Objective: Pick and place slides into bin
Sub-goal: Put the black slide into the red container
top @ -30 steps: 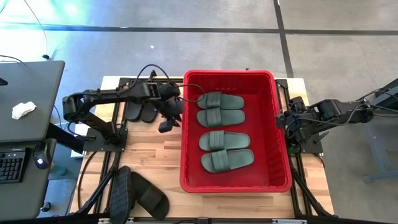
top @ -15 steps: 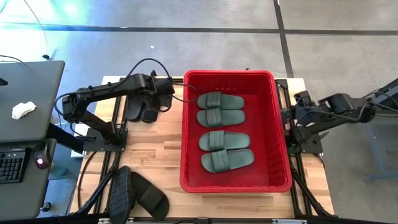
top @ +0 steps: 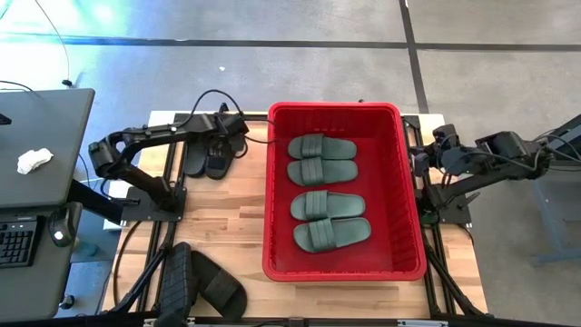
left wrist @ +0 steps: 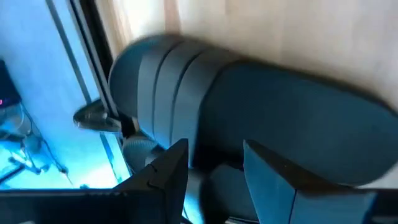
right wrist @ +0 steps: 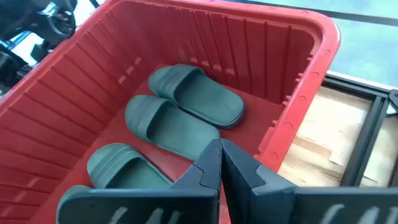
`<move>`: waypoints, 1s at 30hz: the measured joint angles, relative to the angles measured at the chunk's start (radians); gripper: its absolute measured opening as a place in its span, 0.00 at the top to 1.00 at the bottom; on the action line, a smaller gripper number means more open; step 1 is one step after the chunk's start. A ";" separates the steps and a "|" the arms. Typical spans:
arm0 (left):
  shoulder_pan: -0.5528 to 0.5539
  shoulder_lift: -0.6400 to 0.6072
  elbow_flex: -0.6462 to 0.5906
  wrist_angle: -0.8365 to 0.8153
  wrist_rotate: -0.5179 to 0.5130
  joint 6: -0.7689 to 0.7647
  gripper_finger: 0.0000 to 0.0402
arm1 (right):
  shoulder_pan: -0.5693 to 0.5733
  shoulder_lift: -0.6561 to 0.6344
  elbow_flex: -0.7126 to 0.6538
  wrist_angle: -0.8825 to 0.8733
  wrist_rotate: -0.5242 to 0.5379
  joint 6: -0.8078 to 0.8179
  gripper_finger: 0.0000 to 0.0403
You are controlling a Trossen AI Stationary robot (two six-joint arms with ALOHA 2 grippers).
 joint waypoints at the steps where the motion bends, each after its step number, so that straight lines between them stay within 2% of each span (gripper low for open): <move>1: 0.014 0.000 -0.008 0.014 -0.001 0.012 0.66 | 0.000 0.000 0.000 0.005 0.000 -0.007 1.00; 13: 0.054 0.001 -0.084 0.233 0.021 0.162 0.66 | 0.000 0.001 0.000 0.046 0.008 -0.085 1.00; 23: 0.054 0.001 -0.159 0.281 0.023 0.166 0.66 | 0.000 0.002 0.000 0.046 0.015 -0.093 1.00; 30: 0.052 0.001 -0.177 0.349 -0.043 0.159 0.66 | 0.000 0.002 0.000 0.052 0.027 -0.112 1.00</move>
